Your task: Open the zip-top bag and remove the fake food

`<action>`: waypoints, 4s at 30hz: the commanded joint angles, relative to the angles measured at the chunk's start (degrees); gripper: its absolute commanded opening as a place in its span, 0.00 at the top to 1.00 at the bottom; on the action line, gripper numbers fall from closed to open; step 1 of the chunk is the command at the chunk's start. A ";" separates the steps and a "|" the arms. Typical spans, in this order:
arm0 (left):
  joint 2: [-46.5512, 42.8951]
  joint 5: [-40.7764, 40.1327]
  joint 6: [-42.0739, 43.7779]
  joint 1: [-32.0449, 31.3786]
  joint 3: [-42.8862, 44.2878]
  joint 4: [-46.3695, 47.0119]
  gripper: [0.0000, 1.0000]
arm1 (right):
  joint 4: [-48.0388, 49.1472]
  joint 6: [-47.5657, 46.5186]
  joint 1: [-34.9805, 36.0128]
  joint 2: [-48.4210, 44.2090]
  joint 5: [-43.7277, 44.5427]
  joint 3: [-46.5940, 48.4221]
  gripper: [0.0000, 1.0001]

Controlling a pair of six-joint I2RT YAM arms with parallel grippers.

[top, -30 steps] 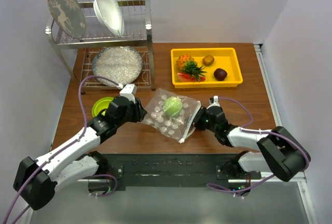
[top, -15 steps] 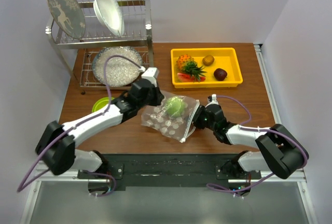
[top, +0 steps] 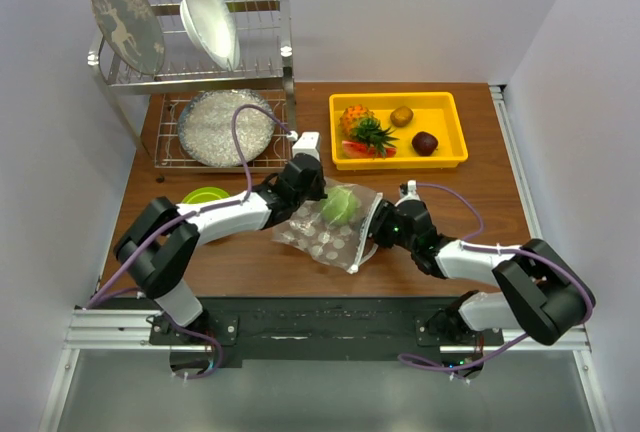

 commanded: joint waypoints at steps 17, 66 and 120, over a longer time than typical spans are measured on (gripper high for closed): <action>3.10 0.23 -4.82 -2.53 -6.15 9.95 0.97 | 1.95 -2.14 0.25 -2.78 1.67 4.32 0.23; 5.22 -5.31 -10.46 -2.18 -15.91 6.70 1.00 | -29.77 -11.19 3.42 -22.11 9.76 7.58 0.52; -13.78 7.87 -6.84 -6.31 -18.71 1.95 1.00 | -18.52 -6.79 3.42 -10.68 9.49 5.38 0.25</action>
